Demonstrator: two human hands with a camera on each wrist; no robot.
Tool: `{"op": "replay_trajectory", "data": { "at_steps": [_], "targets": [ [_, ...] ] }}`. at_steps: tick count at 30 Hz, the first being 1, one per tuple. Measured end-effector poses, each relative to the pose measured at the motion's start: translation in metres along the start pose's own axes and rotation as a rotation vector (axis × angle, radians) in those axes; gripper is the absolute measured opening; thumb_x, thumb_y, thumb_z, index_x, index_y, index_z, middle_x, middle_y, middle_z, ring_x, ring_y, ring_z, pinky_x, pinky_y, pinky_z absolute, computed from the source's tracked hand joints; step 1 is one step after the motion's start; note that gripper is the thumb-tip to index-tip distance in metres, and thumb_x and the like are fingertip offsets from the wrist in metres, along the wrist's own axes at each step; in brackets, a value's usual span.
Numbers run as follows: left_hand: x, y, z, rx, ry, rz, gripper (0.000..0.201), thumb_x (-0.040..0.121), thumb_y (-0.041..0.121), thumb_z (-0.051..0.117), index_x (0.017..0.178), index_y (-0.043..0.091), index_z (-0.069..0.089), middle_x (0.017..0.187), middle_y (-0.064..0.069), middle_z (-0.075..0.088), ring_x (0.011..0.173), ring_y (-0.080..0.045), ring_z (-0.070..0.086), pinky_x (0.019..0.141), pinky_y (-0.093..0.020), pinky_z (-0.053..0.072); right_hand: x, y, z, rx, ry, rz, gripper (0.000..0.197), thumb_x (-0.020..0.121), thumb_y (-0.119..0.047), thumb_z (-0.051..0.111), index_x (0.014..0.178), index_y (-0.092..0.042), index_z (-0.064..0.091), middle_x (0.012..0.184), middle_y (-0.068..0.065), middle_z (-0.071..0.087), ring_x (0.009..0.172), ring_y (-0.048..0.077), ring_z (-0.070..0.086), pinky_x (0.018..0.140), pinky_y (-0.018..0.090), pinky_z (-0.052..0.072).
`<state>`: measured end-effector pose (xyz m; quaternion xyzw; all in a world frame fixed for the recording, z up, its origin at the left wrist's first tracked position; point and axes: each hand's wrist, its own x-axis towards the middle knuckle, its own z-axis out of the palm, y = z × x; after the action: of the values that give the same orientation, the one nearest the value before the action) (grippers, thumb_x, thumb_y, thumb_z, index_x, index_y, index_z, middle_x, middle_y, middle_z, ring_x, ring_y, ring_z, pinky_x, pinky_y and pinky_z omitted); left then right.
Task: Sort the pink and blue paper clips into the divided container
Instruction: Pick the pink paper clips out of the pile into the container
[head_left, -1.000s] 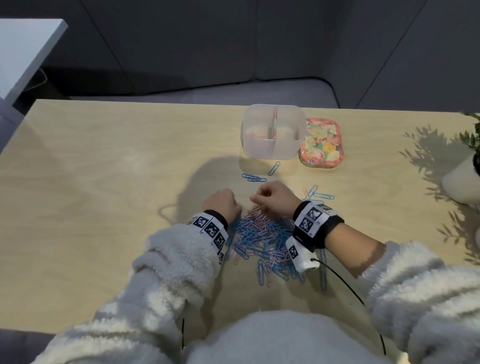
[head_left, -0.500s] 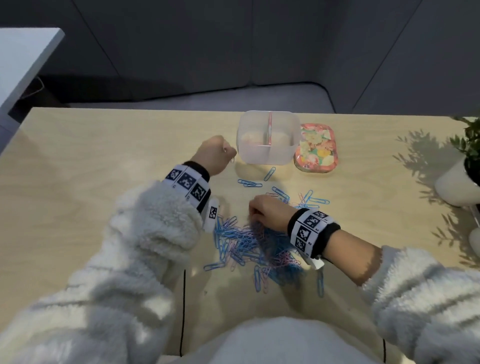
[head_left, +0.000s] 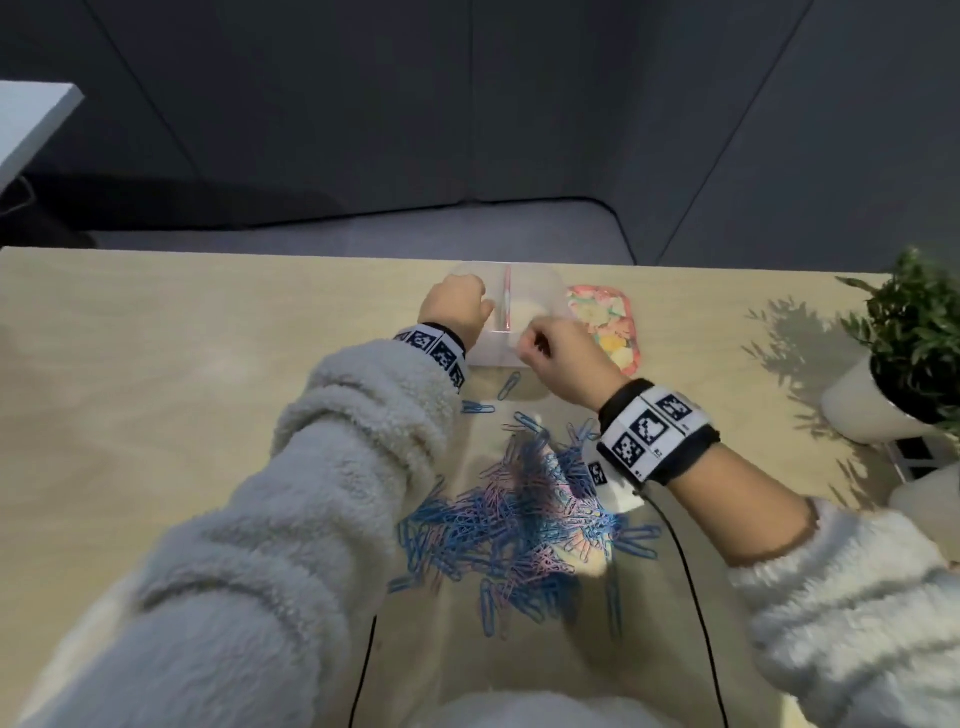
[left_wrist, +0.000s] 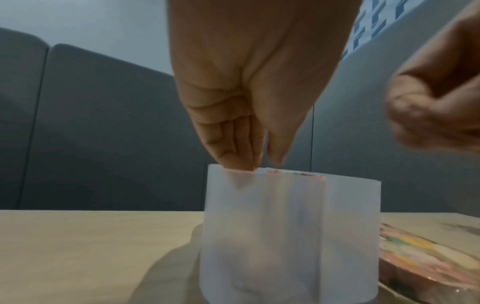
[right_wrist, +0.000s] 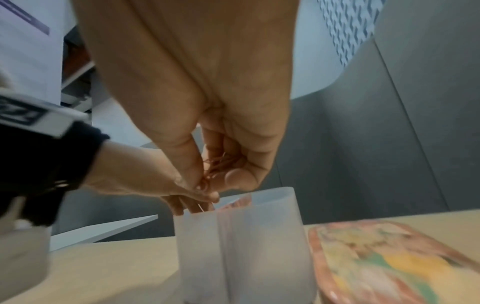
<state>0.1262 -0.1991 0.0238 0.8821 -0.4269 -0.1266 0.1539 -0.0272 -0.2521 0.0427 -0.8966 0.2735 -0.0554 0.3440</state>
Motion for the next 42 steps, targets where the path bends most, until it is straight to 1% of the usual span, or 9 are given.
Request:
{"op": "replay_trajectory", "data": {
  "at_steps": [7,11,15,19,22,28,35,39,42],
  "targets": [
    [-0.046,-0.029,-0.018,-0.452,0.226,0.008,0.023,0.086,0.008,0.049,0.1,0.007,0.067,0.1,-0.011,0.071,0.097,-0.028,0.063,0.089,-0.034,0.048,0.062,-0.023,0.017,-0.172,0.054,-0.091,0.015,0.085,-0.007,0.043,0.083,-0.007,0.058,0.094,0.019,0.064,0.094,0.036,0.056,0.079,0.039,0.043],
    [-0.103,-0.063,-0.004,-0.328,0.012,-0.095,0.019,0.087,0.007,0.054,0.101,0.006,0.067,0.103,-0.012,0.069,0.097,-0.026,0.062,0.082,-0.025,0.045,0.069,-0.022,0.034,-0.453,-0.04,-0.141,0.023,0.093,-0.015,0.039,0.1,-0.008,0.06,0.11,0.013,0.063,0.113,0.037,0.044,0.092,0.041,0.034],
    [-0.161,-0.096,0.02,-0.26,-0.108,-0.248,0.015,0.086,0.009,0.054,0.097,0.007,0.065,0.1,-0.012,0.068,0.092,-0.025,0.06,0.075,-0.024,0.039,0.041,-0.025,0.053,-0.464,0.198,-0.251,0.021,0.093,-0.012,0.044,0.096,-0.007,0.065,0.101,0.013,0.065,0.096,0.034,0.052,0.084,0.041,0.037],
    [-0.194,-0.097,0.041,-0.268,-0.116,-0.292,0.006,0.084,0.012,0.056,0.088,0.011,0.061,0.086,-0.006,0.06,0.083,-0.025,0.057,0.072,-0.025,0.038,-0.012,-0.027,0.087,-0.155,-0.226,-0.27,0.018,0.09,-0.015,0.053,0.097,-0.01,0.068,0.101,0.008,0.066,0.102,0.026,0.053,0.091,0.037,0.04],
    [-0.2,-0.093,0.048,-0.226,-0.093,-0.269,0.004,0.084,0.011,0.057,0.088,0.011,0.057,0.09,-0.007,0.056,0.083,-0.024,0.054,0.073,-0.027,0.037,-0.033,-0.027,0.114,-0.233,-0.443,-0.276,0.021,0.088,-0.015,0.053,0.104,-0.013,0.066,0.11,0.008,0.06,0.11,0.026,0.045,0.094,0.037,0.038],
    [-0.203,-0.1,0.048,-0.131,-0.143,-0.122,0.009,0.082,0.005,0.056,0.091,0.005,0.06,0.101,-0.012,0.057,0.092,-0.028,0.055,0.081,-0.032,0.041,-0.039,-0.015,0.125,-0.363,-0.476,-0.314,0.017,0.086,-0.02,0.059,0.1,-0.013,0.063,0.111,0.008,0.054,0.108,0.027,0.044,0.09,0.039,0.039],
    [-0.205,-0.113,0.043,-0.16,-0.172,-0.114,0.008,0.087,0.015,0.056,0.085,0.007,0.058,0.089,-0.005,0.054,0.086,-0.023,0.052,0.078,-0.033,0.042,-0.03,0.012,0.095,-0.1,-0.233,-0.023,0.005,0.086,-0.012,0.056,0.086,-0.014,0.061,0.093,0.003,0.06,0.094,0.024,0.055,0.08,0.032,0.043],
    [-0.193,-0.112,0.034,-0.316,-0.126,-0.148,0.01,0.091,0.01,0.047,0.098,0.008,0.054,0.091,-0.006,0.062,0.083,-0.022,0.056,0.074,-0.03,0.043,-0.03,0.005,0.095,-0.496,-0.205,-0.209,0.024,0.091,-0.025,0.051,0.11,-0.018,0.064,0.115,0.003,0.061,0.109,0.027,0.048,0.092,0.038,0.036],
    [-0.179,-0.109,0.033,-0.479,-0.171,-0.188,0.017,0.093,0.008,0.044,0.108,0.009,0.053,0.094,-0.004,0.06,0.086,-0.02,0.058,0.081,-0.033,0.047,-0.036,-0.011,0.108,-0.368,-0.37,-0.247,0.025,0.087,-0.025,0.058,0.107,-0.015,0.068,0.11,0.006,0.062,0.108,0.025,0.052,0.089,0.038,0.042]
  ]
}}
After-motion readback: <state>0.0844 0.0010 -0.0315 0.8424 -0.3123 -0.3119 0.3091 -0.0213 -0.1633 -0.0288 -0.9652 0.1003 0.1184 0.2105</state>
